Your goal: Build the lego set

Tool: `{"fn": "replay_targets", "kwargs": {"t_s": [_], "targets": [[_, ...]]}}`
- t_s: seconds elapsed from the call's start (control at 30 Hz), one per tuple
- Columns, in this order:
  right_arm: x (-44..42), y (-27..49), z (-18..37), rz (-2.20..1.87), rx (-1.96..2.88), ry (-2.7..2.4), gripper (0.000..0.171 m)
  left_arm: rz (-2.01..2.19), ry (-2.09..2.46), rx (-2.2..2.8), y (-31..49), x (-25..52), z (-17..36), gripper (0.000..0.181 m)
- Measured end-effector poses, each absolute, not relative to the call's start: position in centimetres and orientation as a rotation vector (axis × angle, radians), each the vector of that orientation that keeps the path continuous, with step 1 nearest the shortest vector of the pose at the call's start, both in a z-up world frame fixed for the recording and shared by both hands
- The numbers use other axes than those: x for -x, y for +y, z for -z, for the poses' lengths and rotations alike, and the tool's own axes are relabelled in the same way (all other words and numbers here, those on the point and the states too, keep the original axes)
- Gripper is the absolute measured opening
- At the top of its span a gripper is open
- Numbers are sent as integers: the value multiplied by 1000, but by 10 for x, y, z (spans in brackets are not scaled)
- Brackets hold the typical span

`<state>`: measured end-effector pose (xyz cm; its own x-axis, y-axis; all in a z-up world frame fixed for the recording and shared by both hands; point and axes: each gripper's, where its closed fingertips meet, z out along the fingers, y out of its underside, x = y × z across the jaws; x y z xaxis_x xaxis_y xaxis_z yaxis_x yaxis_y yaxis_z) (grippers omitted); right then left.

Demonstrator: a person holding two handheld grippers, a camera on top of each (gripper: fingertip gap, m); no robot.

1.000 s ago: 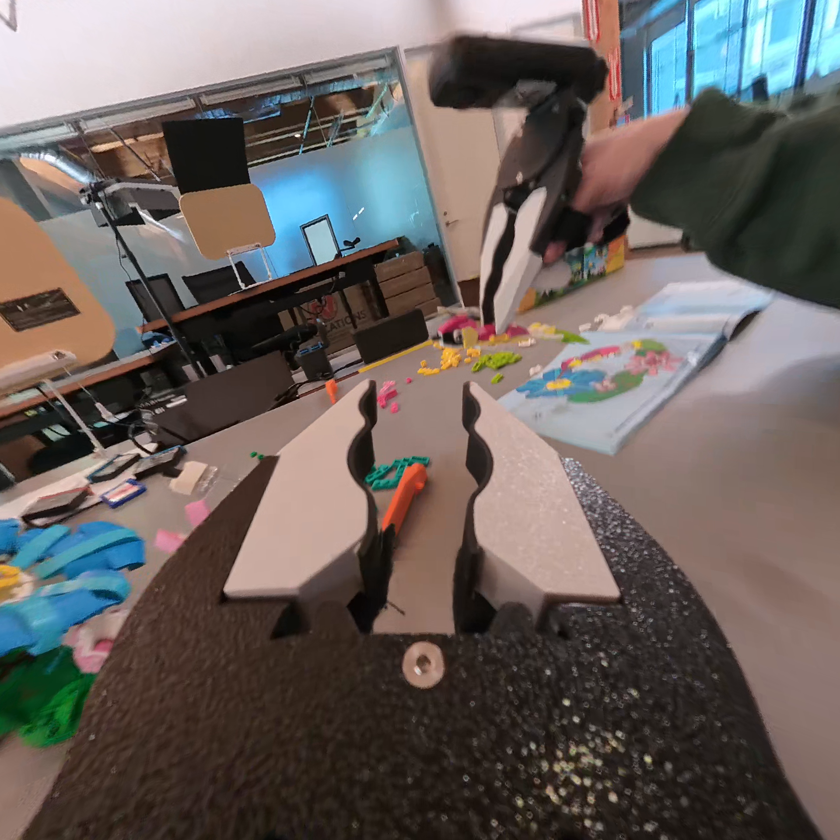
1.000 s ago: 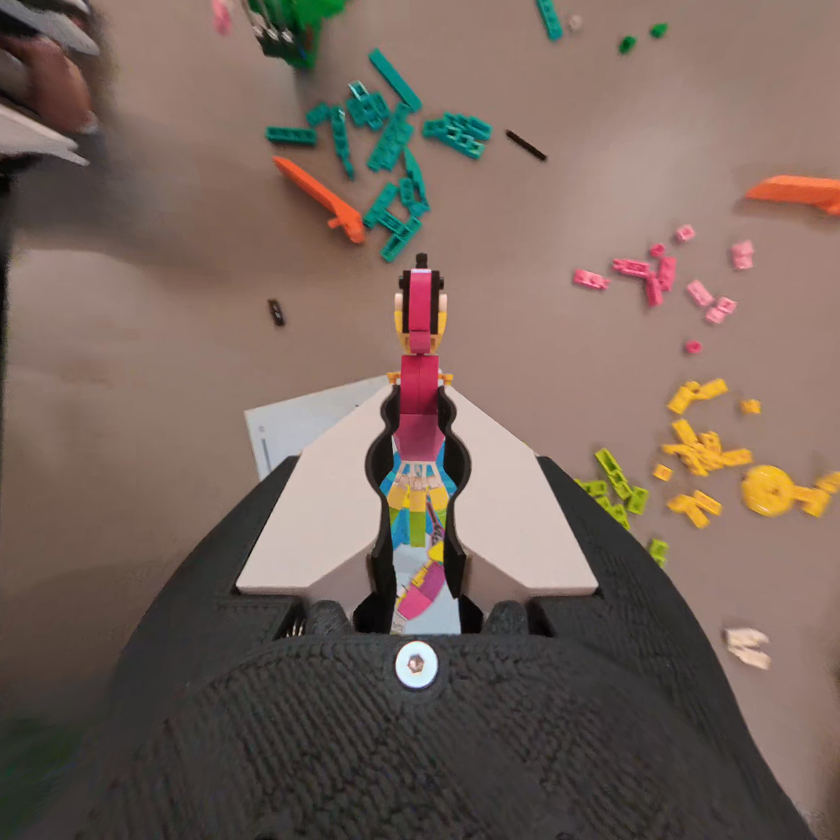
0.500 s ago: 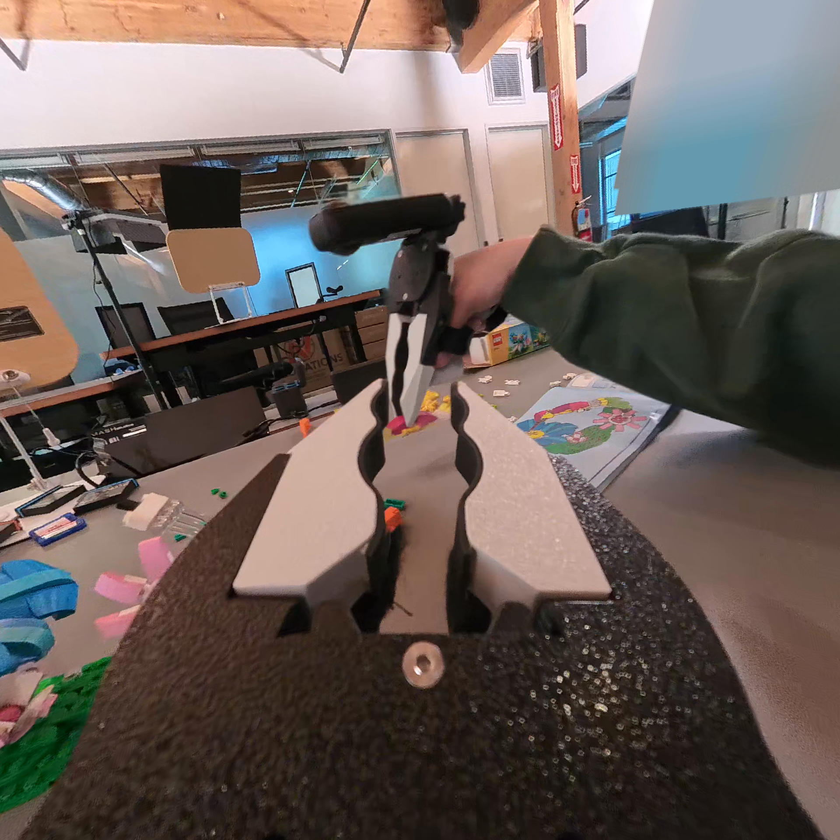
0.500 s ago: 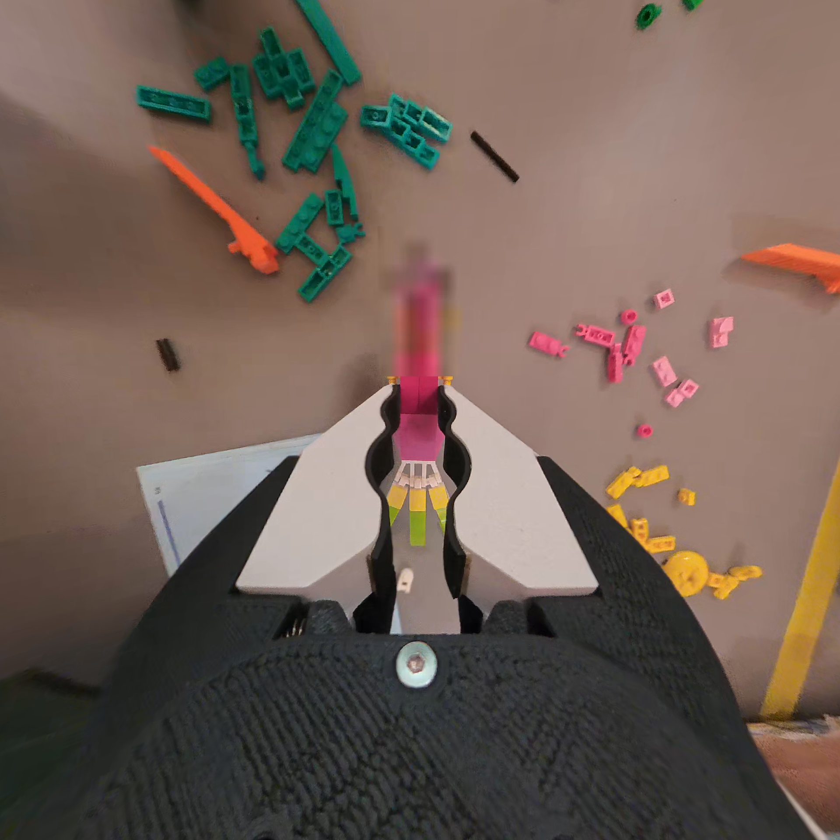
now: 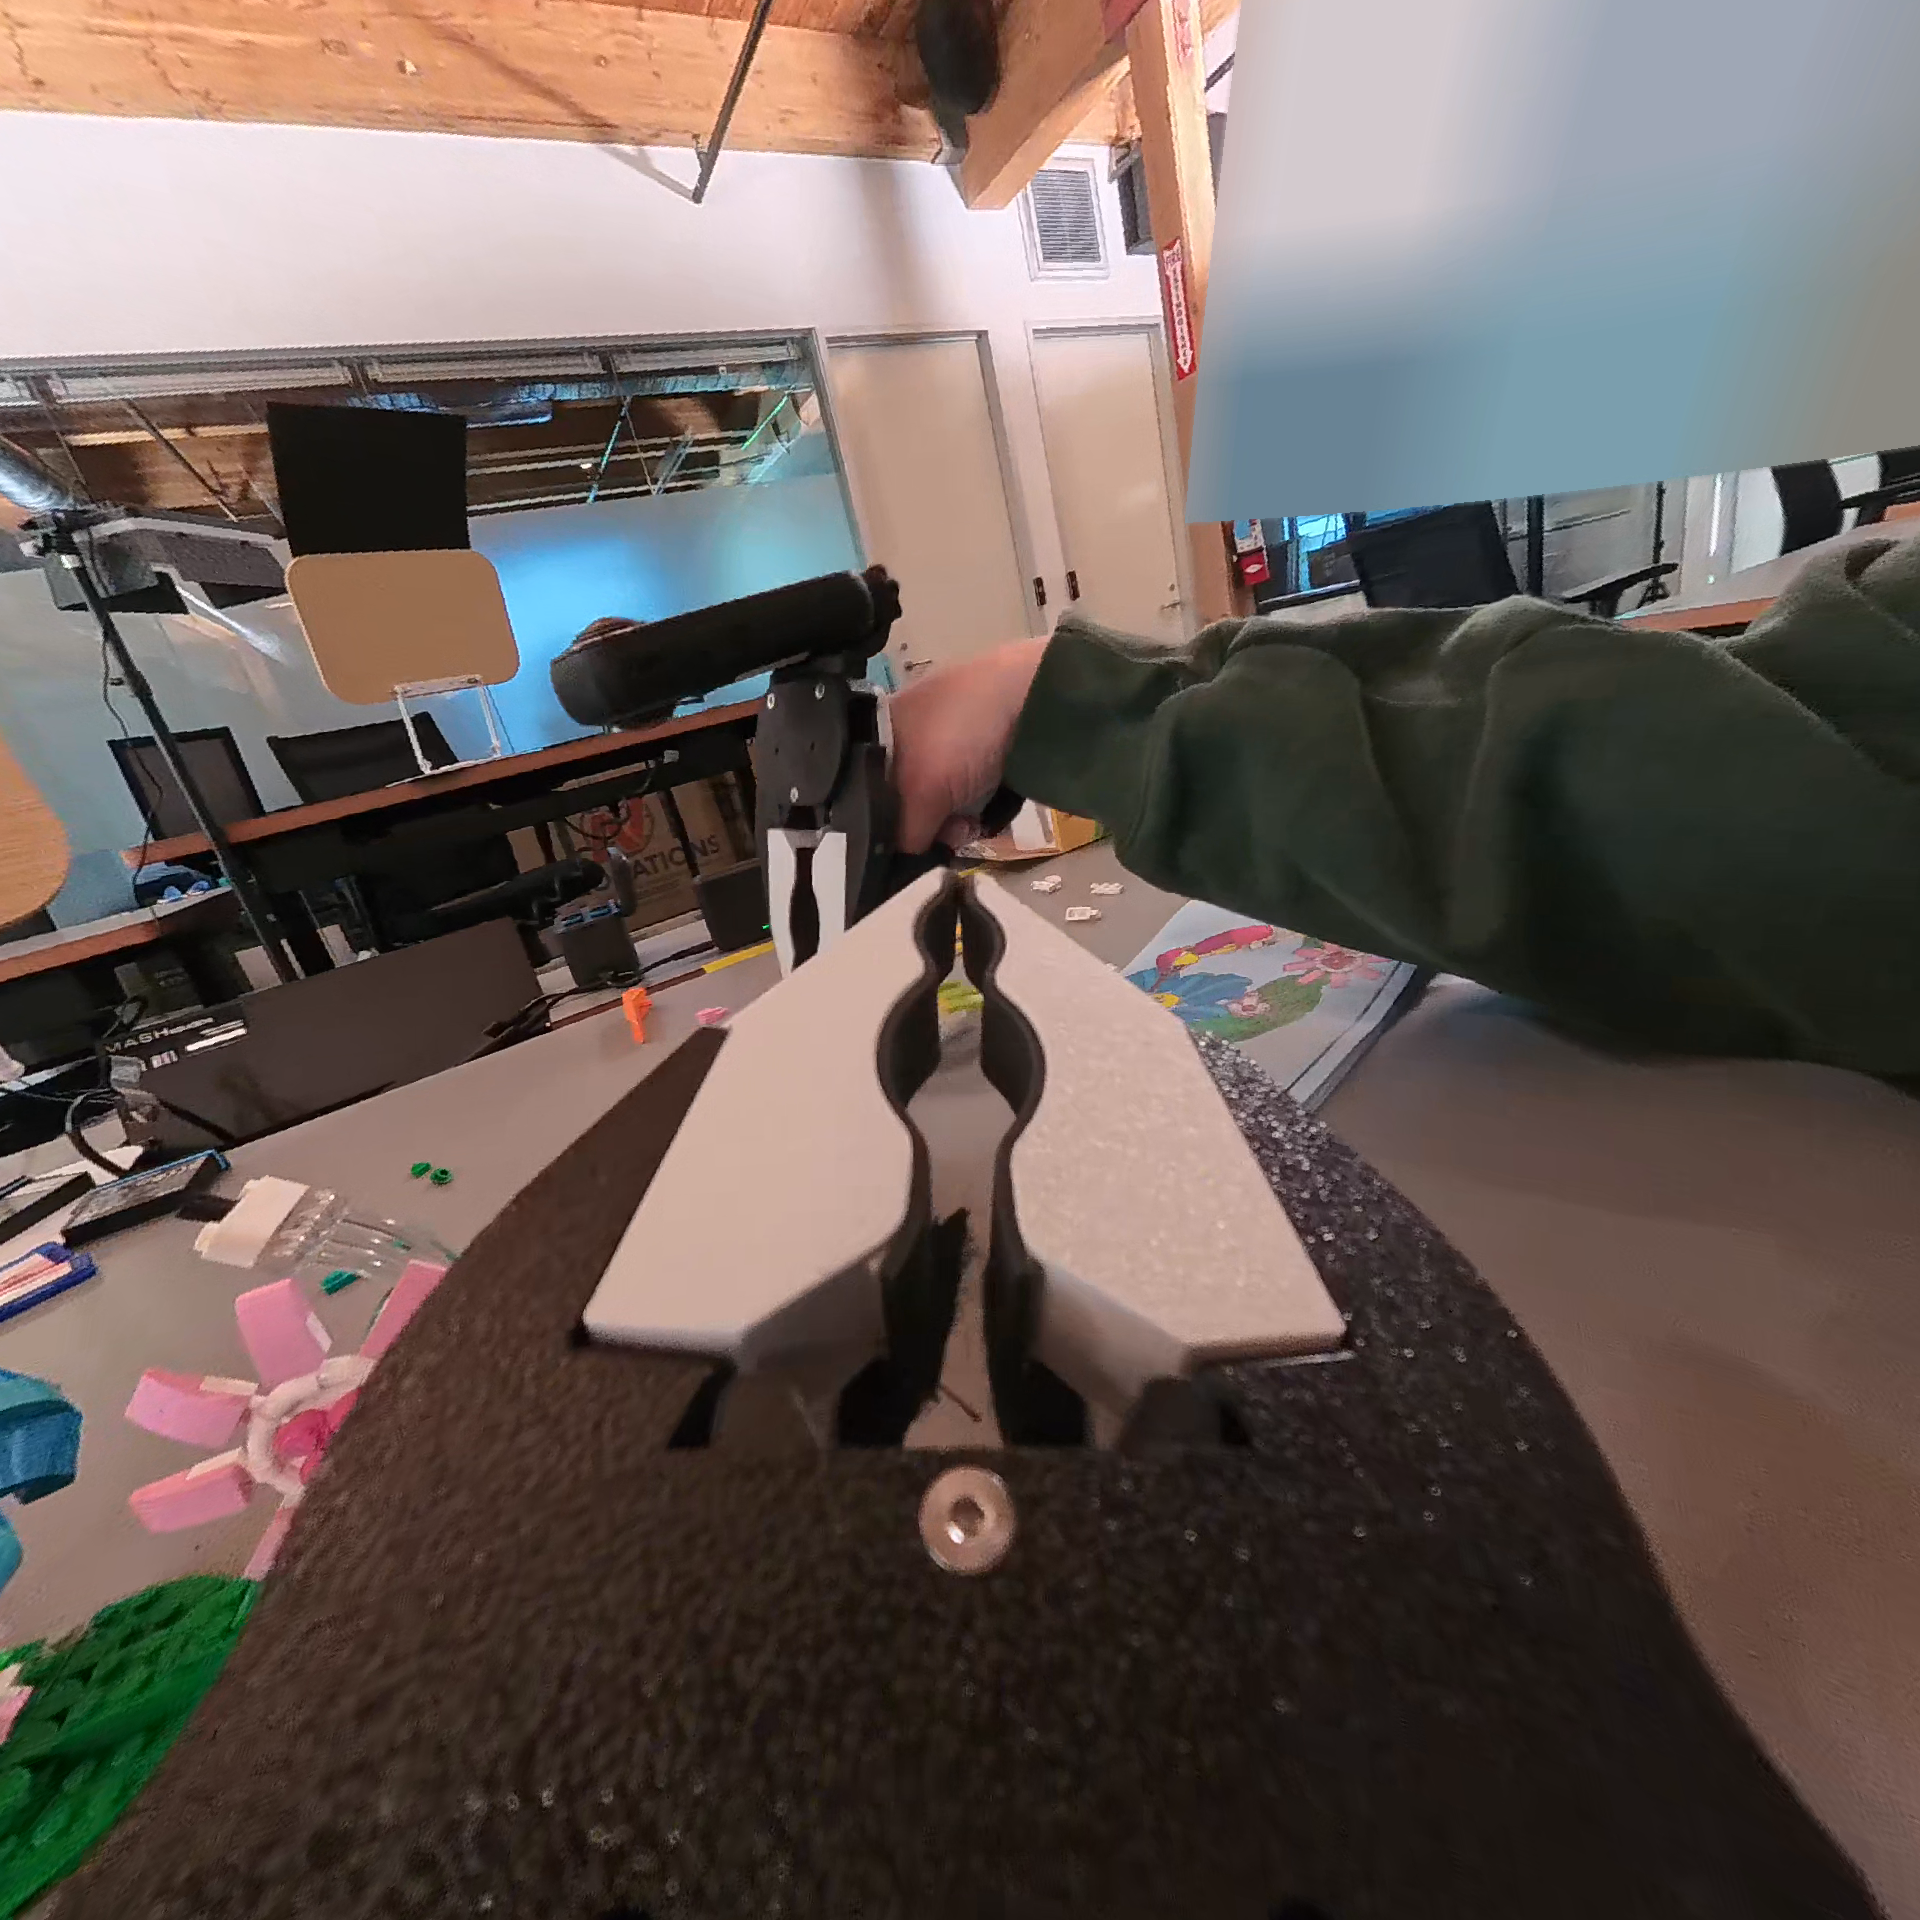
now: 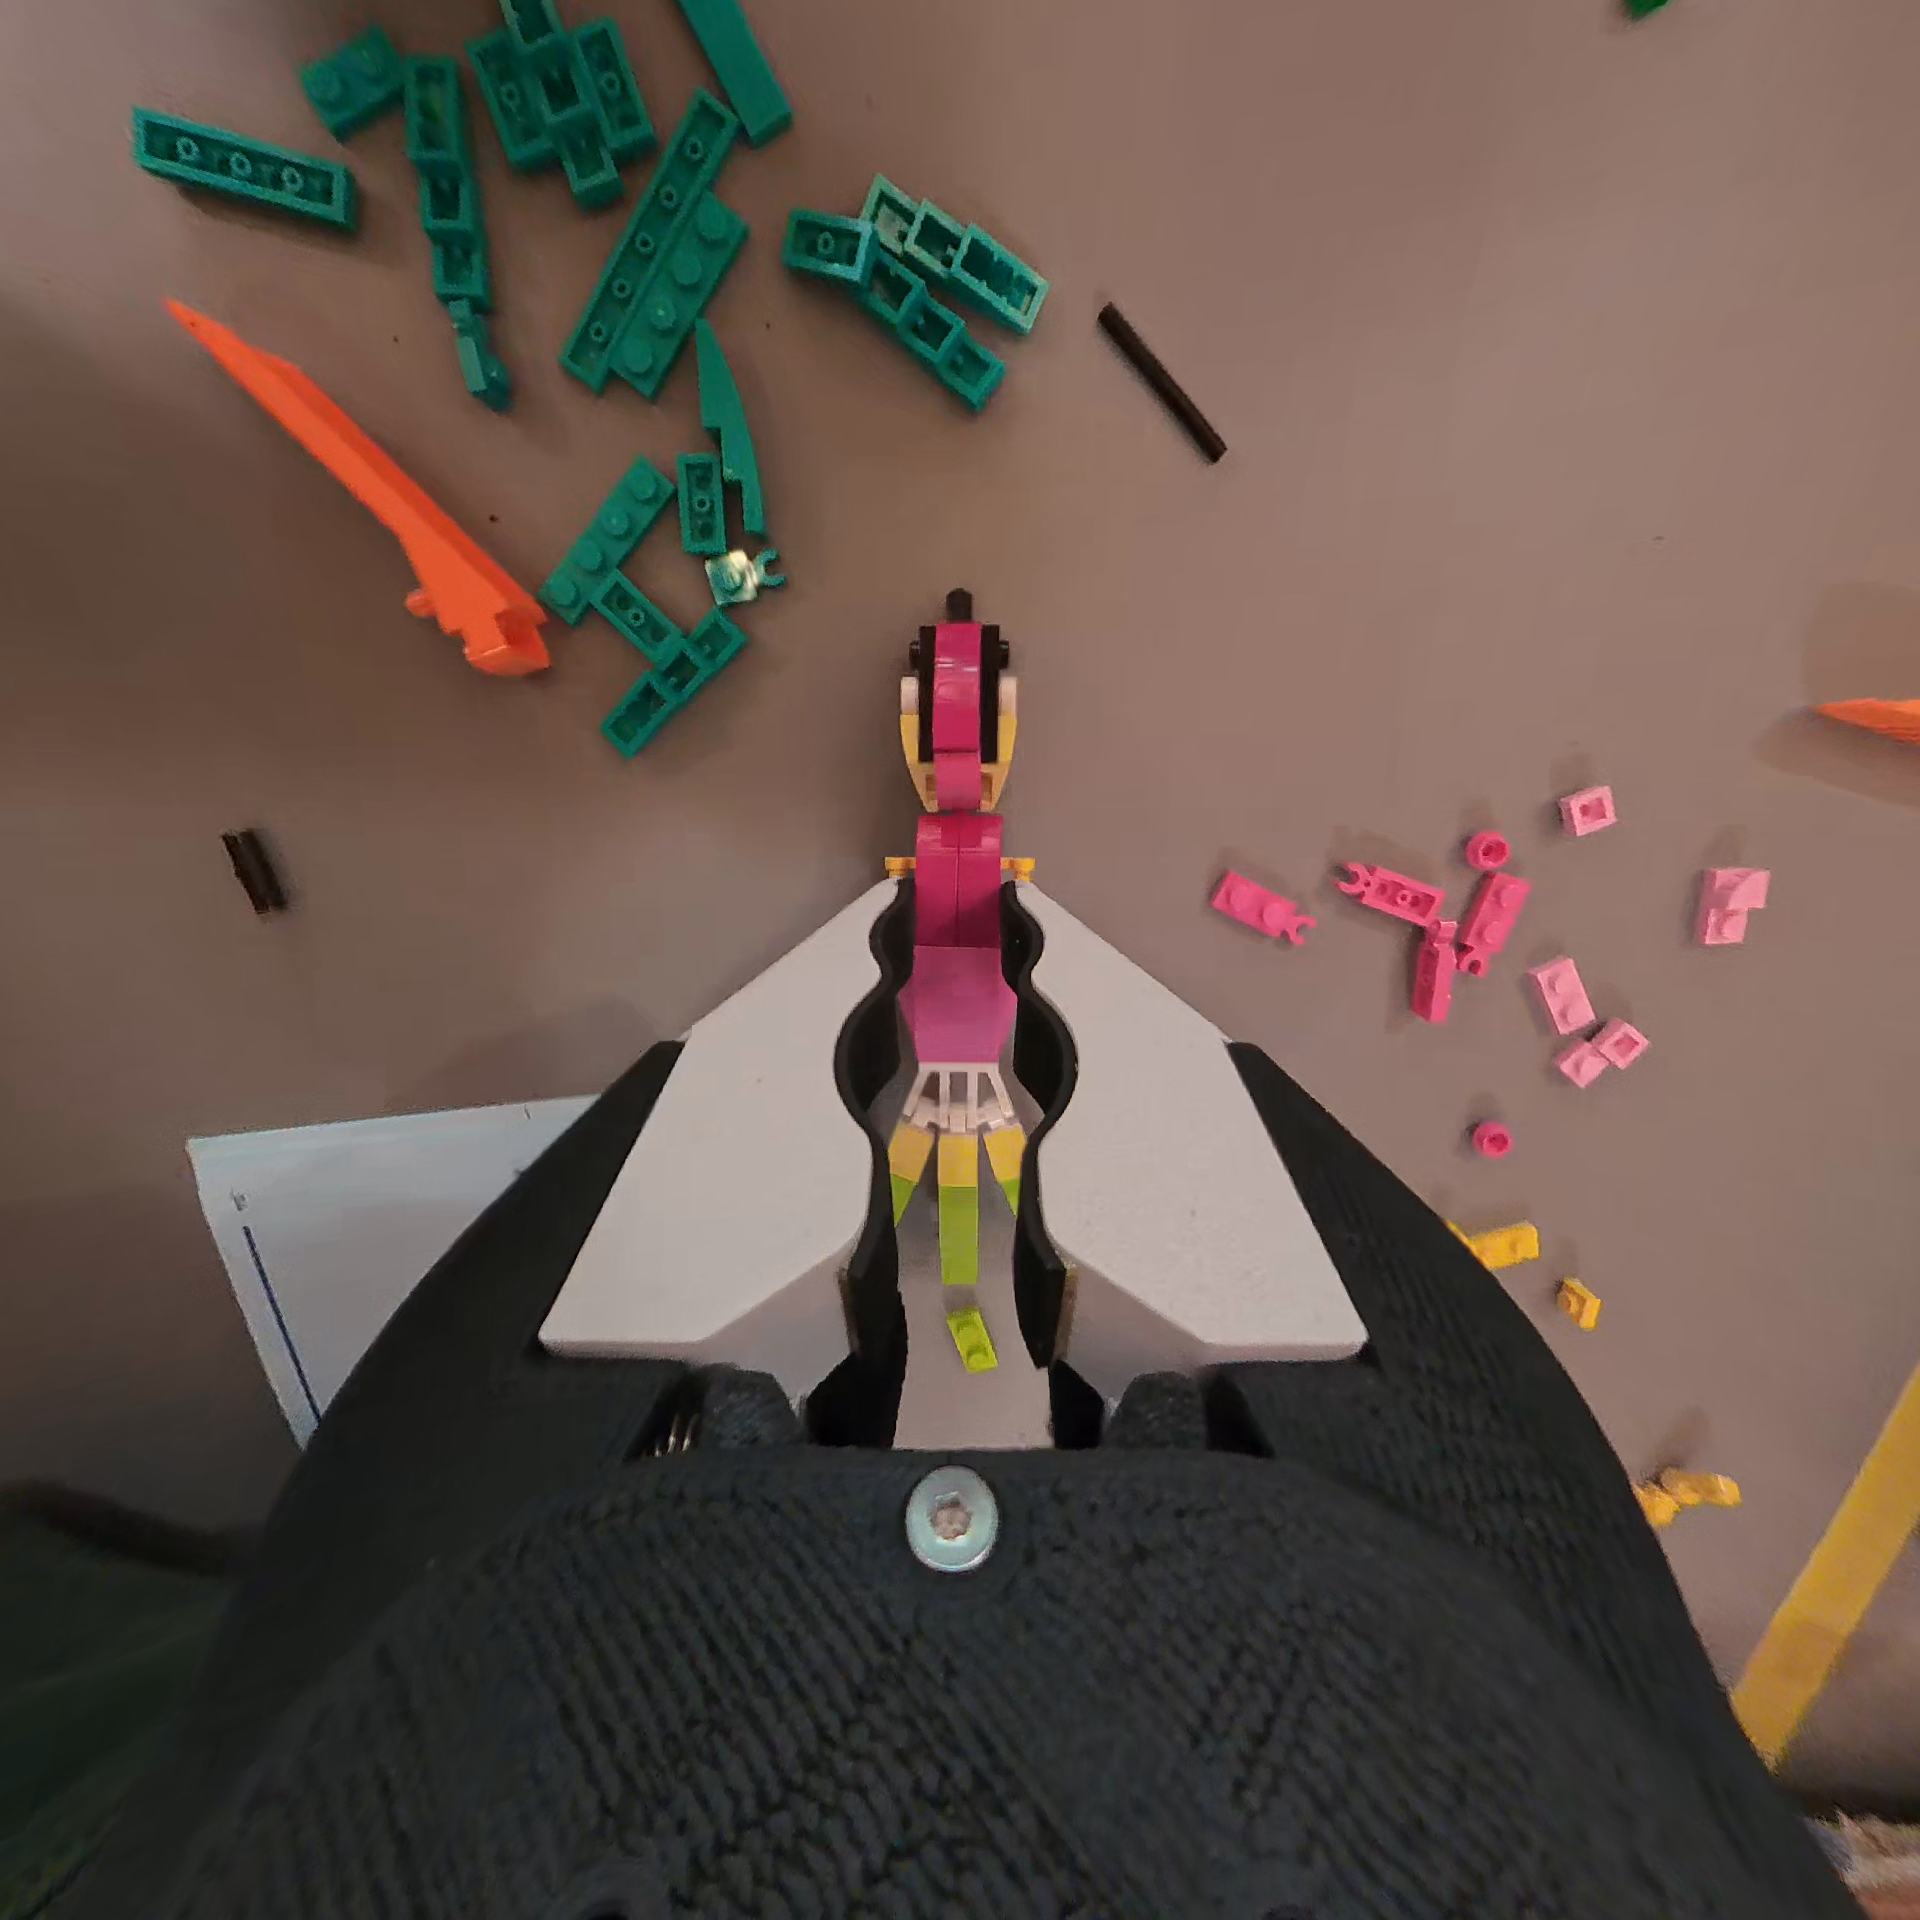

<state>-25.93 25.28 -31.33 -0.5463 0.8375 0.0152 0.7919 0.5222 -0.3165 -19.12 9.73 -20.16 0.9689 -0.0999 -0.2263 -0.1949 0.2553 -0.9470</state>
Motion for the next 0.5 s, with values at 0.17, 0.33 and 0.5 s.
{"fn": "replay_targets", "kwargs": {"t_s": [0.17,0.33,0.5], "targets": [[262,246,311,-459,1427,-2580,25,-61,256,1306,96,191,200,0],[254,255,266,-475,1435,-2404,38,-81,238,1295,95,196,198,0],[213,281,155,-612,1252,-1815,38,-89,196,1289,93,204,196,1]]}}
